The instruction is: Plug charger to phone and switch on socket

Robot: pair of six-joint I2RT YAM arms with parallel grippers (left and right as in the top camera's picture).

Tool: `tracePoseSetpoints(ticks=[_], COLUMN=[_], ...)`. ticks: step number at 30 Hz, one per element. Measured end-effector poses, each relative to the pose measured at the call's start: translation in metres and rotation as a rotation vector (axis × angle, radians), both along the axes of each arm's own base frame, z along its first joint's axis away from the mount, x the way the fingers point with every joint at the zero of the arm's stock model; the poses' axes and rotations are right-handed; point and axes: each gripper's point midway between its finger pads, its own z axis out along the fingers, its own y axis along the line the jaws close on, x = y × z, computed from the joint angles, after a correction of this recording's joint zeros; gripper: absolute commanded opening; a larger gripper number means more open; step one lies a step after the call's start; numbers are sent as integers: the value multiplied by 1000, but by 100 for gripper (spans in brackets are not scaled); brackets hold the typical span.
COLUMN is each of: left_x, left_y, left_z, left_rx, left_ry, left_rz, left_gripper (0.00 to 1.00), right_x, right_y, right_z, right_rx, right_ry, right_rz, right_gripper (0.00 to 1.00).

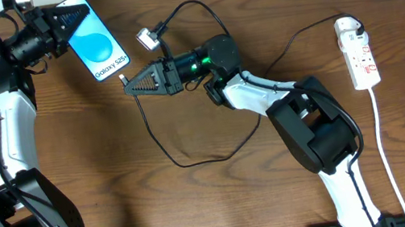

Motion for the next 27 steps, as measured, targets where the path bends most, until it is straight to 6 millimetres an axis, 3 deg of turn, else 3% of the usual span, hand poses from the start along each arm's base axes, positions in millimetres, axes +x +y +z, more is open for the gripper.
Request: tracePoseSetpoints(ticks=[17,27], left_x=[0,-2], left_y=[-3,-20], left_z=[0,0], left_rx=[11,14], left_ry=[-18,-24], left_rz=[-8,-44], left_gripper=[7,7], right_x=[-1,-1], right_y=[0,0], right_z=[1,1], right_rx=[-1,0], right_ry=[12,12], right_rz=[3,3], right_gripper=[1,1])
